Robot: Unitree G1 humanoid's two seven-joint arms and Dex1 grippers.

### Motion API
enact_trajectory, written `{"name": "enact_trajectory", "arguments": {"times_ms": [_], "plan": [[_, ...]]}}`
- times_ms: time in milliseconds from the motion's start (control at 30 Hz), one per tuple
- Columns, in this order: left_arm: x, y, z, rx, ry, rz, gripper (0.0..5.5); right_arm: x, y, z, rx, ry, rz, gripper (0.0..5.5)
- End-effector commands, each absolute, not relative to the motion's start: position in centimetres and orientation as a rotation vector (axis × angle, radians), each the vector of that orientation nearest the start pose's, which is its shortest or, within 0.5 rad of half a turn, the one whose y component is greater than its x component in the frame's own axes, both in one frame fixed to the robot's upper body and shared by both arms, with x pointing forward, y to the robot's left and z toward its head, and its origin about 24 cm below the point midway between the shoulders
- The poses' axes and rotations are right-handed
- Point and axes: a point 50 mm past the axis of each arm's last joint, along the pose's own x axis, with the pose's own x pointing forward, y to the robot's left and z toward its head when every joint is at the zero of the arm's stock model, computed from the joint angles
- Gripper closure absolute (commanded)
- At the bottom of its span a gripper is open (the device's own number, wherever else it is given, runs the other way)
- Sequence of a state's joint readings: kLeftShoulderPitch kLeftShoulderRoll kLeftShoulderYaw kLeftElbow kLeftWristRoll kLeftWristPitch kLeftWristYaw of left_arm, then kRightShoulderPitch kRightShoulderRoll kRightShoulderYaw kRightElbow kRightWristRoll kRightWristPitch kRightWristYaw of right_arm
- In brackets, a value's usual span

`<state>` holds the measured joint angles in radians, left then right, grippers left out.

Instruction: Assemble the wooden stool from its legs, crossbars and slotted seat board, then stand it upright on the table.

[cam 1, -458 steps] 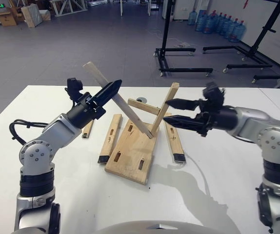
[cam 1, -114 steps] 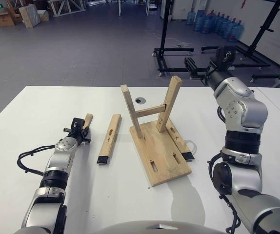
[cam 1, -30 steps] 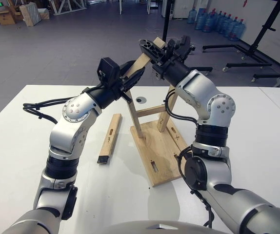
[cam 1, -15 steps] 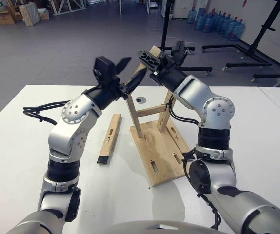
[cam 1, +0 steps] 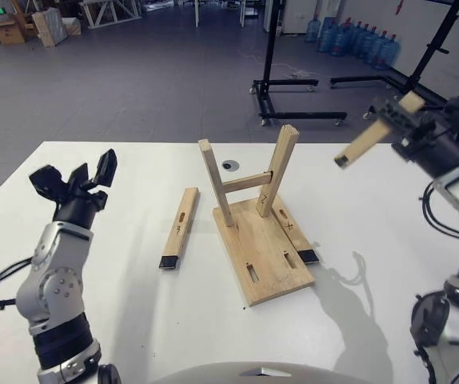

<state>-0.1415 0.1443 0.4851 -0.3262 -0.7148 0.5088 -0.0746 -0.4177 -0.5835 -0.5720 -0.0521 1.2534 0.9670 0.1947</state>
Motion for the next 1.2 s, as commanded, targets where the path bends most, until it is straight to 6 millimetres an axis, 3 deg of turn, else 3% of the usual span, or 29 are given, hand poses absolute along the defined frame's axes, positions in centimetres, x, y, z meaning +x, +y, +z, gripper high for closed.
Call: {"name": "enact_trajectory", "arguments": {"times_ms": [33,233,400,667,1000,1200], "plan": [[26.0,24.0,11.7,-0.532,-0.111,0.055,1.06,28.9,-24.3,14.8,0.724,0.115,0.424,5.11],[26.4,23.9,11.7,-0.505,-0.108,0.041,1.06,31.7,-21.5,10.6,0.65,0.17,0.351,5.11],[26.6,23.1,11.6,-0.504,-0.1,0.022,1.06,32.7,-21.3,8.7,0.59,0.182,0.308,5.11],[27.0,22.3,11.4,-0.503,-0.097,-0.005,1.06,34.3,-20.4,8.3,0.549,0.158,0.314,5.11],[27.0,22.3,11.3,-0.507,-0.099,-0.007,1.06,33.0,-22.0,7.7,0.56,0.159,0.264,5.11],[27.0,22.4,11.4,-0.506,-0.102,-0.01,1.06,32.9,-21.5,7.8,0.607,0.165,0.28,5.11]]}}
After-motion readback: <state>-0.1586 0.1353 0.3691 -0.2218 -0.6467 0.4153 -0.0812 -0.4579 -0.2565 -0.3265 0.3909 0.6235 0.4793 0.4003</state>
